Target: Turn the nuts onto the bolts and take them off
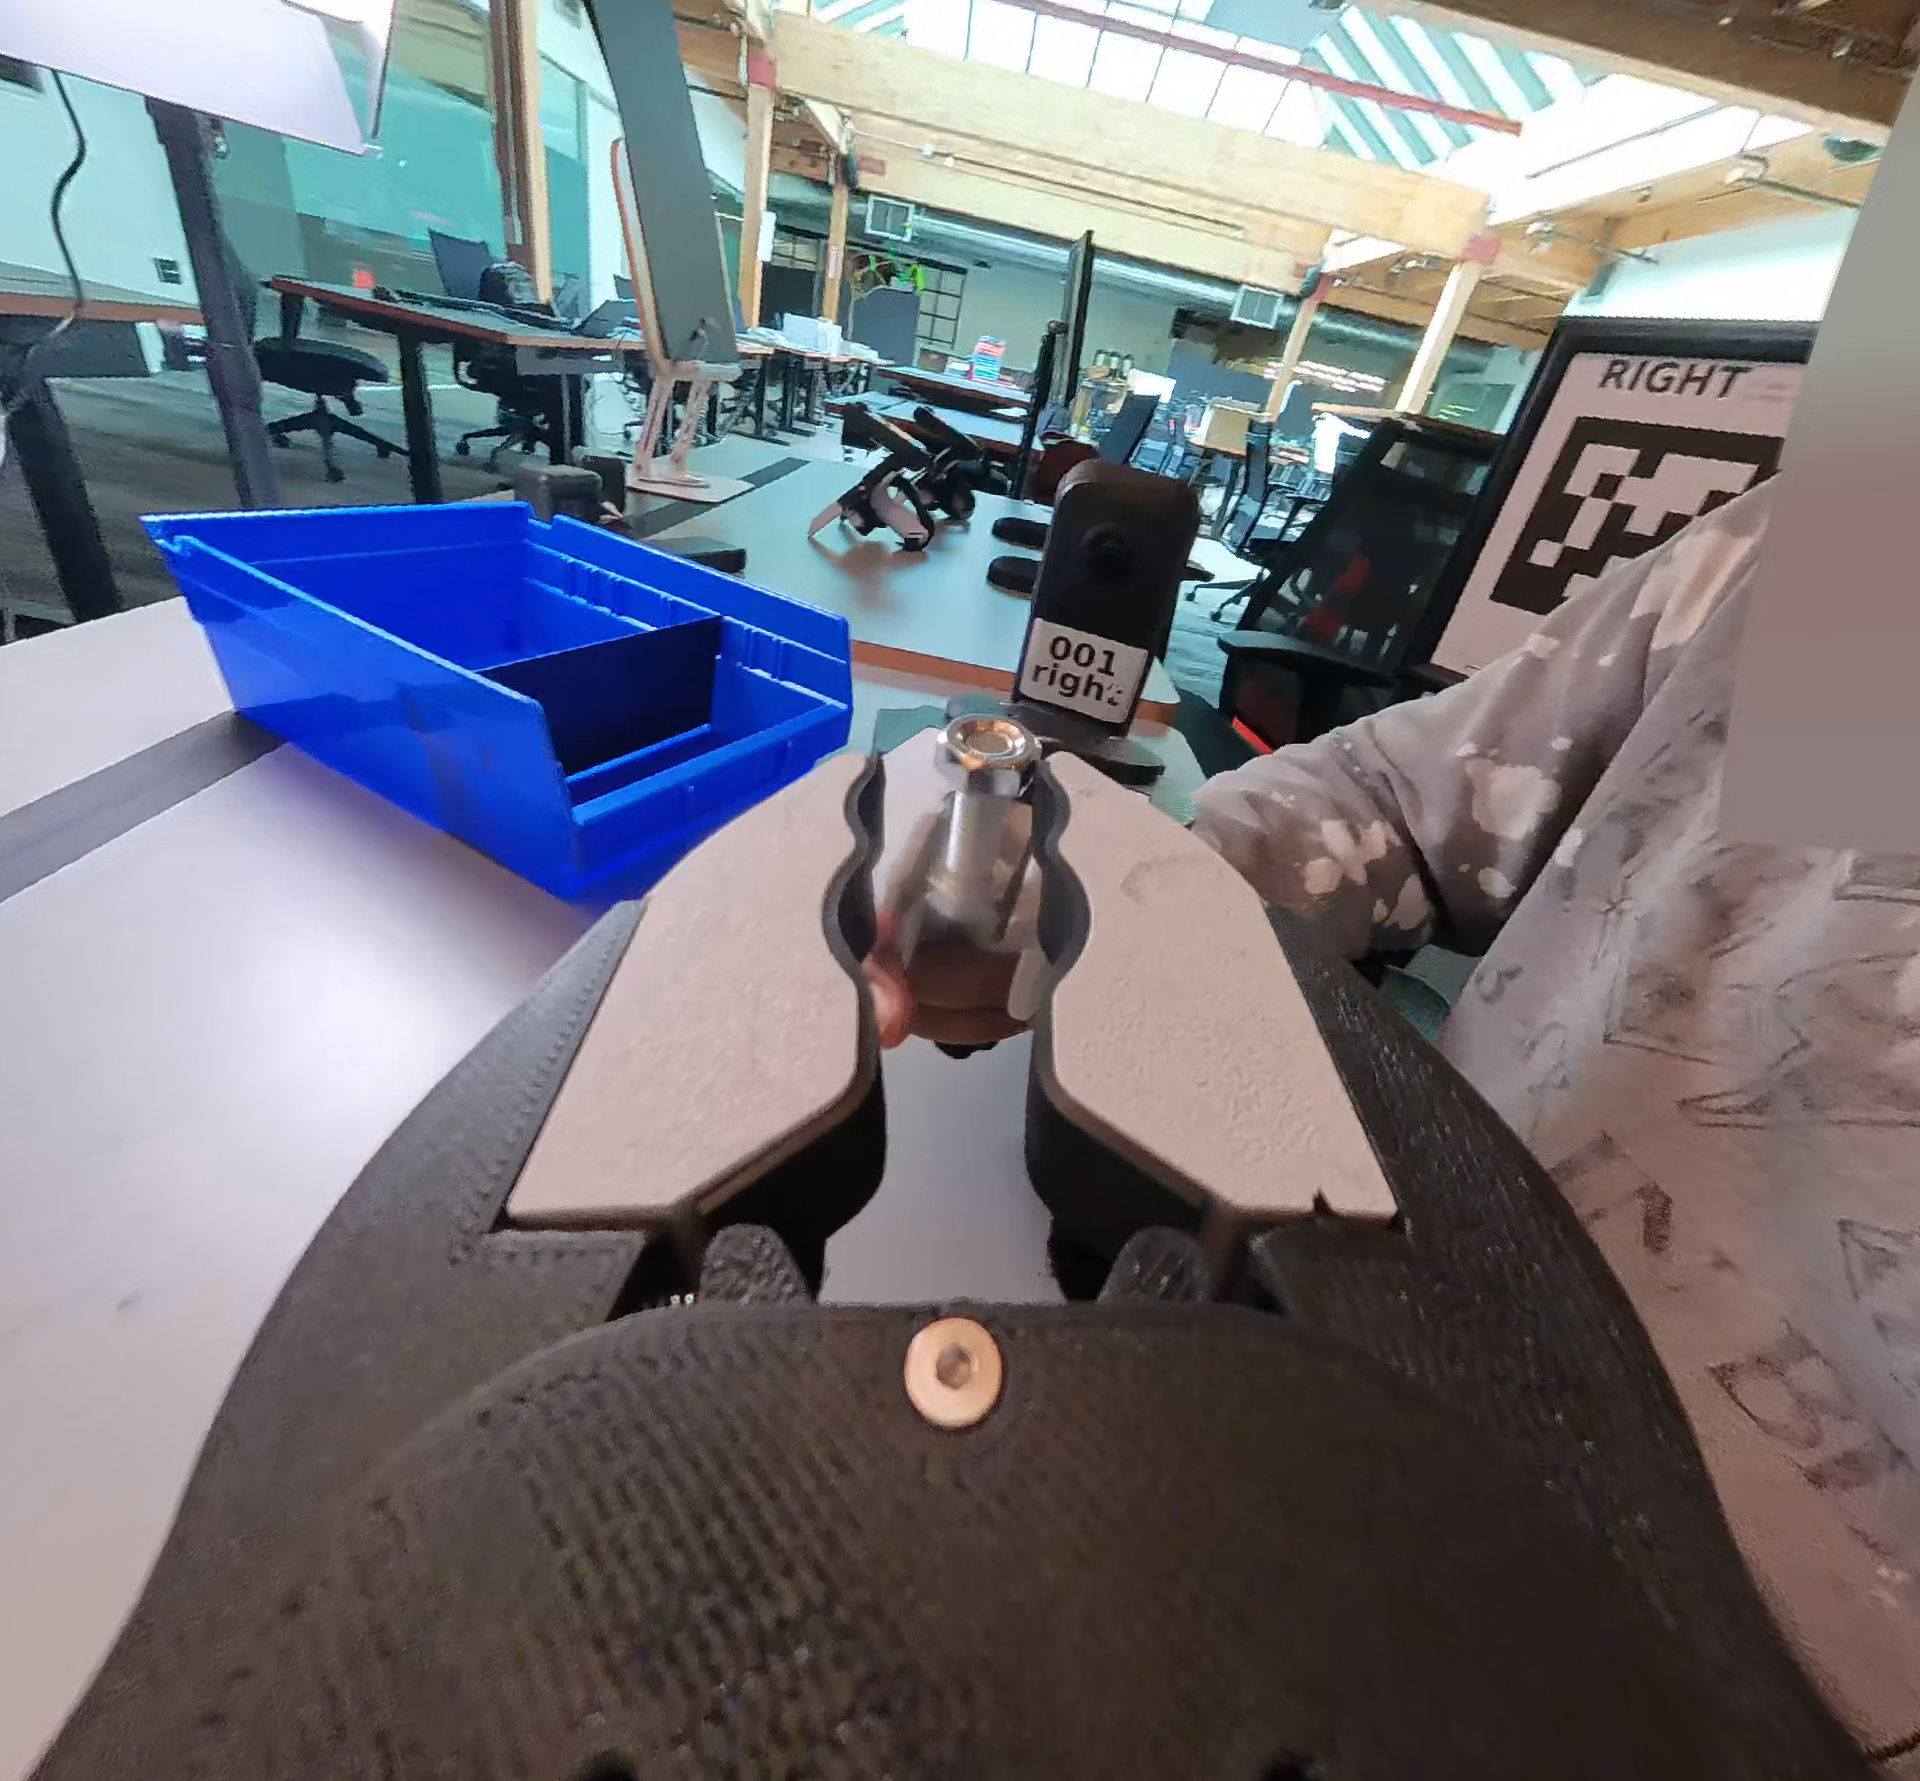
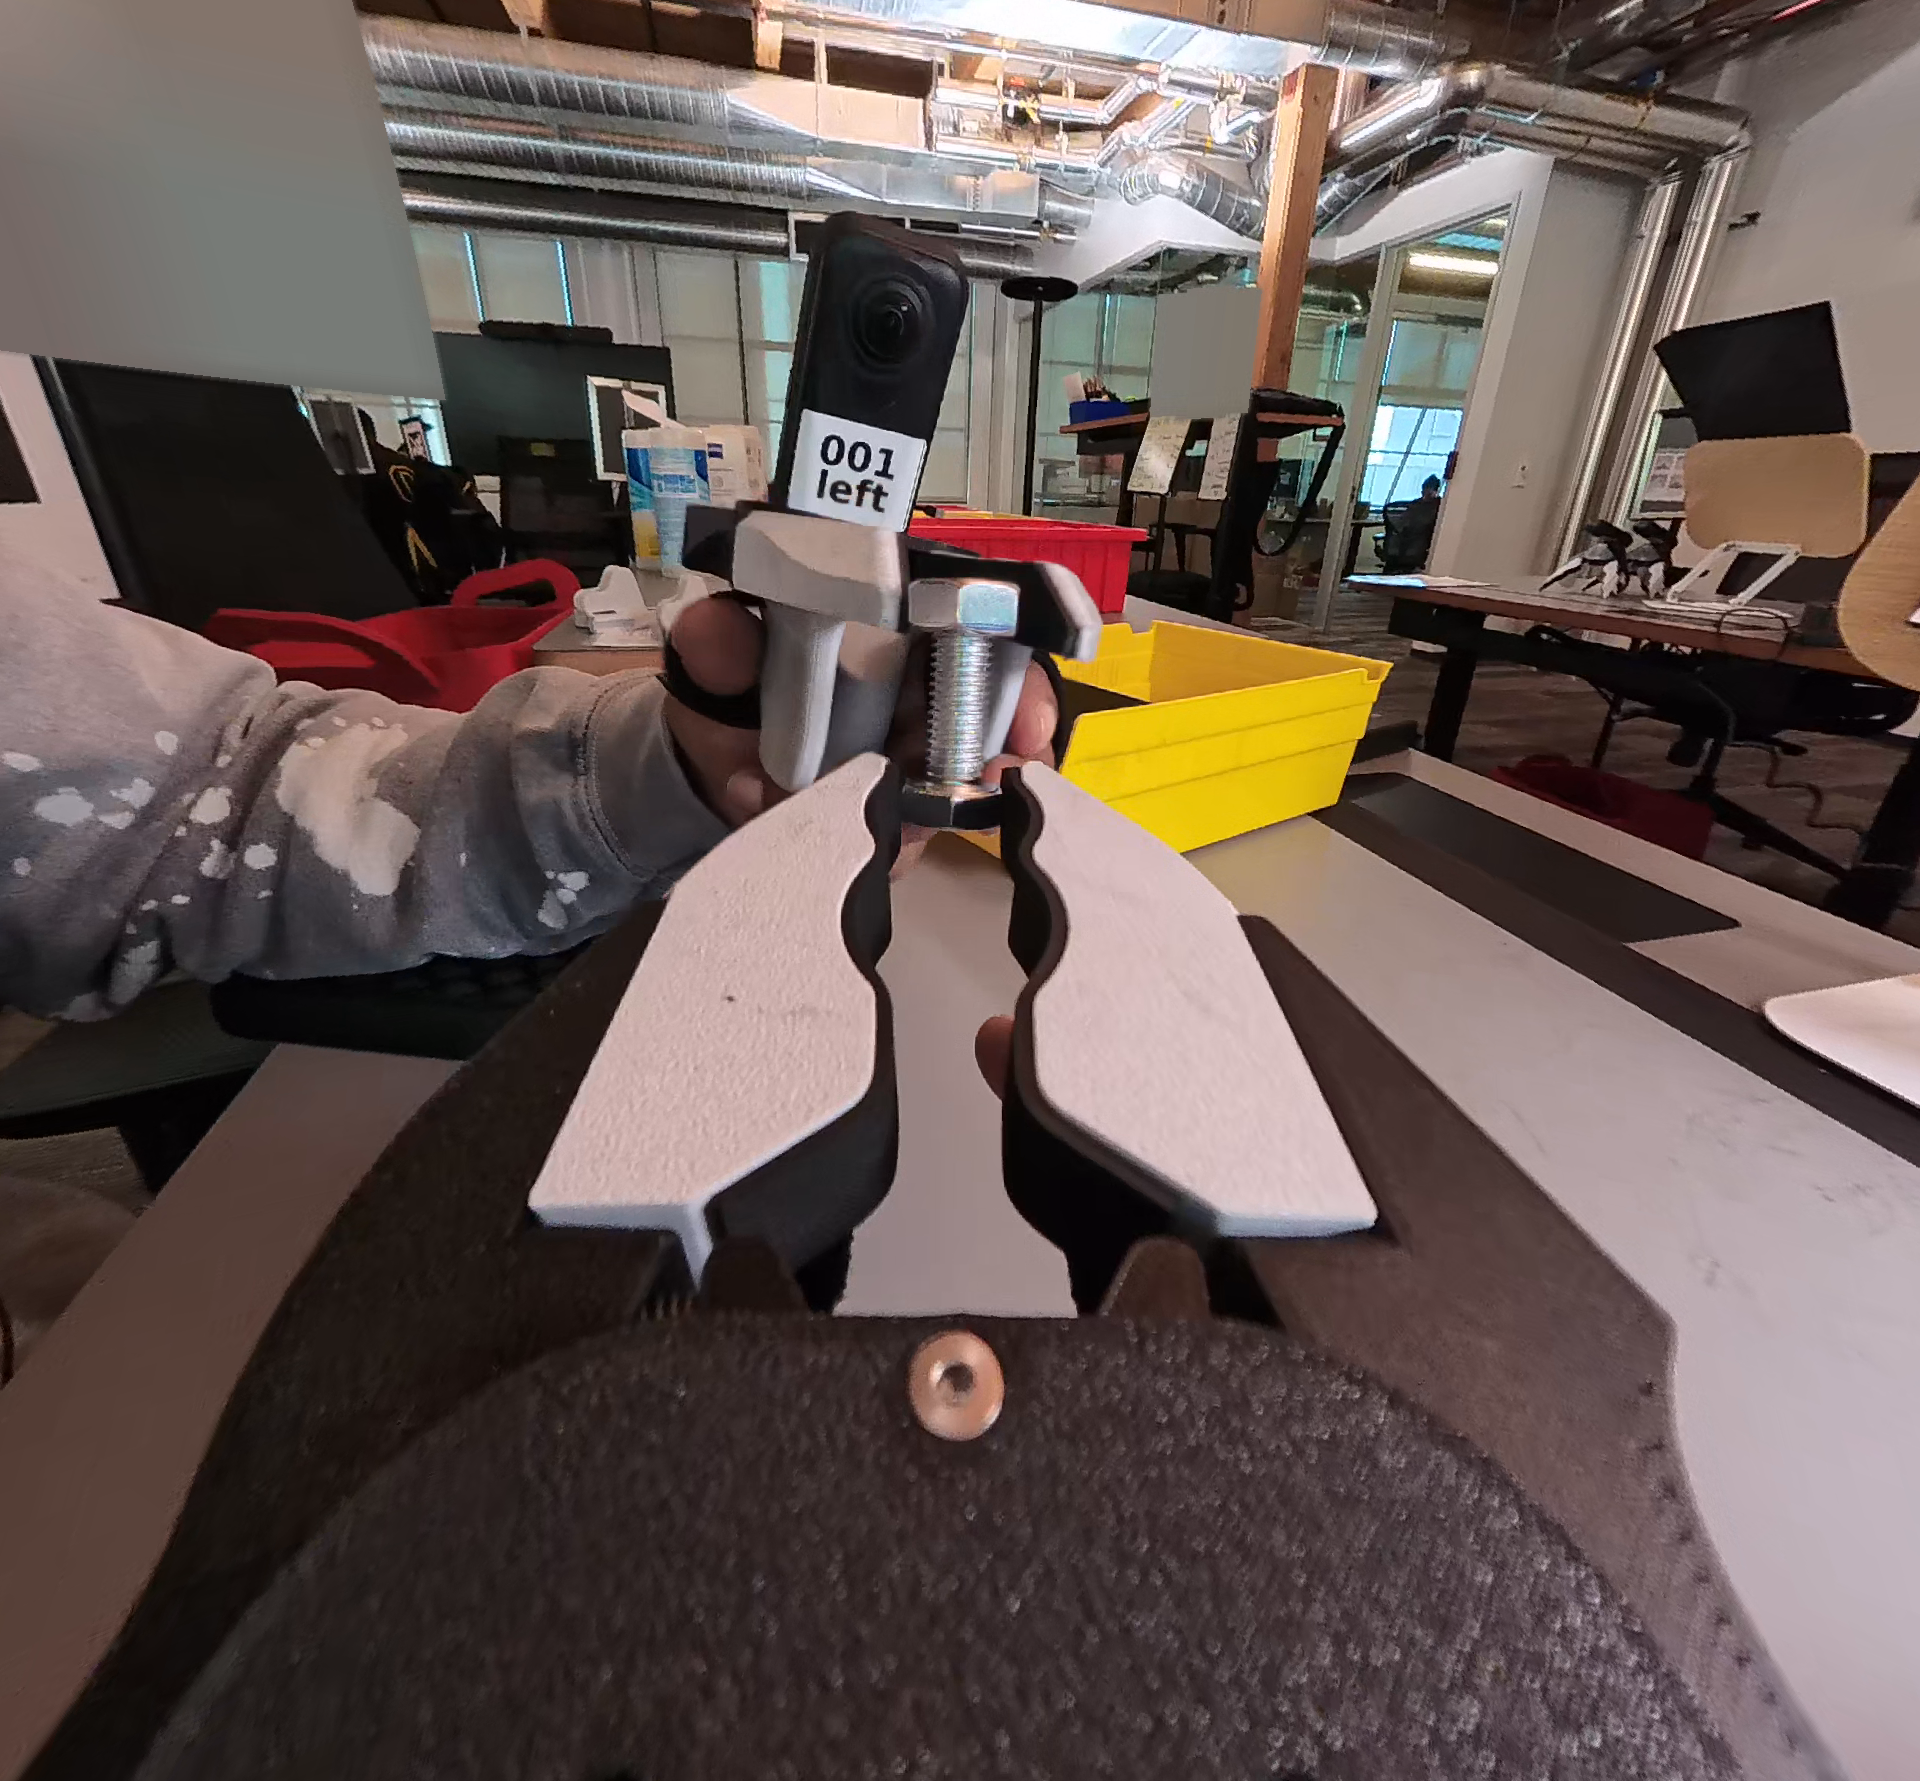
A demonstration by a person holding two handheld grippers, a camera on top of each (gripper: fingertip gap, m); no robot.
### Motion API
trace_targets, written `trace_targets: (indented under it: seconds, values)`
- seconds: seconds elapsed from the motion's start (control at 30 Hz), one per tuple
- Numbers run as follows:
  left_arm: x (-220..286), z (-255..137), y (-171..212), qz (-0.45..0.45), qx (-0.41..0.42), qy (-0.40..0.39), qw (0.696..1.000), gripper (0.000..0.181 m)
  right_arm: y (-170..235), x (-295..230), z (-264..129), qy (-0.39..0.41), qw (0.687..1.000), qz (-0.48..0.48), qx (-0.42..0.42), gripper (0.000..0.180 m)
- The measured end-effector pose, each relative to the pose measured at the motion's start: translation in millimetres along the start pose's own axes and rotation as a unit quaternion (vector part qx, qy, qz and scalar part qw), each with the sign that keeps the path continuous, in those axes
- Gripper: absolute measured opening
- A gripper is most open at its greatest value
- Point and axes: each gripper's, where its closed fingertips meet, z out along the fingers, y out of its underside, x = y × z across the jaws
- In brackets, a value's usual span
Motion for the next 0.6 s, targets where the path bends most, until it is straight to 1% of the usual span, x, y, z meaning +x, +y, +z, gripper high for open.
trace_targets:
  seconds: [0.07,0.1,0.13,0.17,0.23,0.33,0.4,0.5,0.6]
  values:
    - [-6,-5,-3,-0.003,0.001,-0.012,1.0,0.027,-5,2,-2,-0.002,1.0,0.011,0.014,0.018]
    - [-15,-9,-4,-0.007,0.004,-0.039,0.999,0.014,-8,1,-4,-0.009,1.0,0.015,0.024,0.018]
    - [-24,-14,-7,-0.003,0.011,-0.066,0.998,0.014,-11,2,-5,-0.01,0.999,0.015,0.028,0.018]
    - [-26,-17,-10,0.0,0.017,-0.069,0.997,0.014,-12,2,-5,-0.009,0.999,0.014,0.03,0.018]
    - [-20,-18,-13,-0.004,0.023,-0.052,0.998,0.017,-12,1,-5,-0.009,0.999,0.015,0.03,0.018]
    - [-7,-9,-6,-0.009,0.008,-0.016,1.0,0.024,-9,1,-4,-0.007,1.0,0.017,0.025,0.018]
    - [2,-2,-2,-0.012,0.005,0.006,1.0,0.025,-7,0,-3,-0.007,1.0,0.015,0.022,0.018]
    - [6,5,3,-0.006,-0.005,0.013,1.0,0.018,-6,-1,-2,-0.007,1.0,0.012,0.015,0.018]
    - [4,7,5,0.004,-0.011,-0.002,1.0,0.018,-2,1,-1,-0.002,1.0,0.012,0.003,0.018]
